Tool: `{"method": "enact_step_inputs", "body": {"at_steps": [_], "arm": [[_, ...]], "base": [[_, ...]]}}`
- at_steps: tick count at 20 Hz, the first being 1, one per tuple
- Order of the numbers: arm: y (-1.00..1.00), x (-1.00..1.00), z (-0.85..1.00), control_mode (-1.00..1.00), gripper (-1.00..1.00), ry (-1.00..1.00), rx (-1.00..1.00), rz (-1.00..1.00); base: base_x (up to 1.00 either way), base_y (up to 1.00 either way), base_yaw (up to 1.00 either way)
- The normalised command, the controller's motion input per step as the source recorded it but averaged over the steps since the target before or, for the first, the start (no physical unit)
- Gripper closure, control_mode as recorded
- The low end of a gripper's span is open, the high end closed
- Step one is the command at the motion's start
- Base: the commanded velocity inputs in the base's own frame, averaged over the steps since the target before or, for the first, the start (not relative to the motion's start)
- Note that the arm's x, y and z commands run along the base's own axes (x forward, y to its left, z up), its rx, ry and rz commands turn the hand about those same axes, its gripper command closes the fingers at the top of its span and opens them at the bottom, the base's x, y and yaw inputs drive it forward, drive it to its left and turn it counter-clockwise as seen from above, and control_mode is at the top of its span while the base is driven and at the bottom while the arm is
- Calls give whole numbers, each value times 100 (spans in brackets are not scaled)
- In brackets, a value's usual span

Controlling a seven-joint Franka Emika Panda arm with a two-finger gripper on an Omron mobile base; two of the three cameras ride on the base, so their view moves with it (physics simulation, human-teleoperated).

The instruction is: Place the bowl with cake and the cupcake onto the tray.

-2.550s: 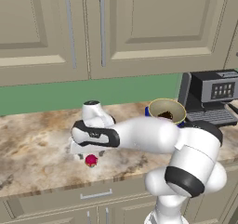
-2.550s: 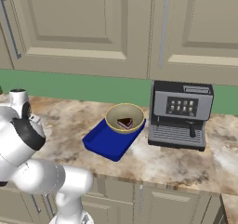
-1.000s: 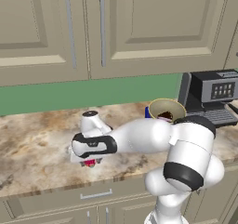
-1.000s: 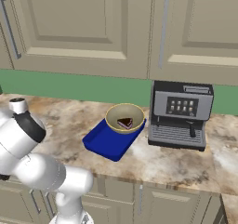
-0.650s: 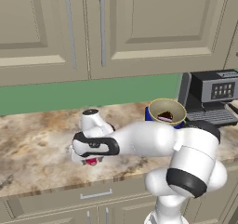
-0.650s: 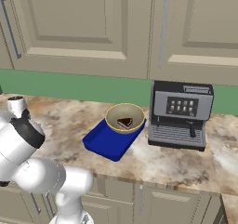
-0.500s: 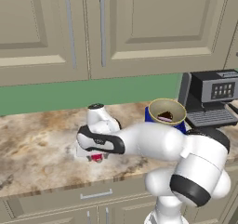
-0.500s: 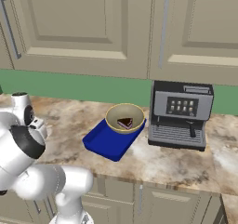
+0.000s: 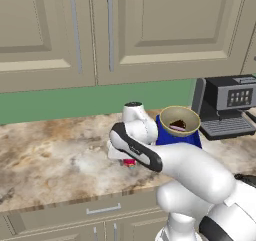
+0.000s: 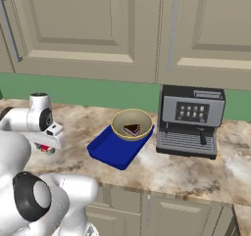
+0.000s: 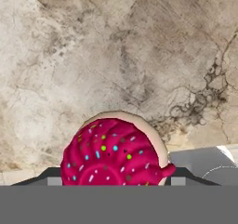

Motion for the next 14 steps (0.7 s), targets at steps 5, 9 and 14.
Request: {"method": "enact_step_inputs", "body": {"at_steps": [5, 9, 14], "arm": [[-79, -1, 33, -100, 100, 2, 0, -17], [-76, 6, 7, -100, 100, 2, -3, -23], [-65, 22, 6, -100, 100, 3, -8, -23]], "base": [[0, 0, 0], [0, 0, 0], [0, 0, 0]]}}
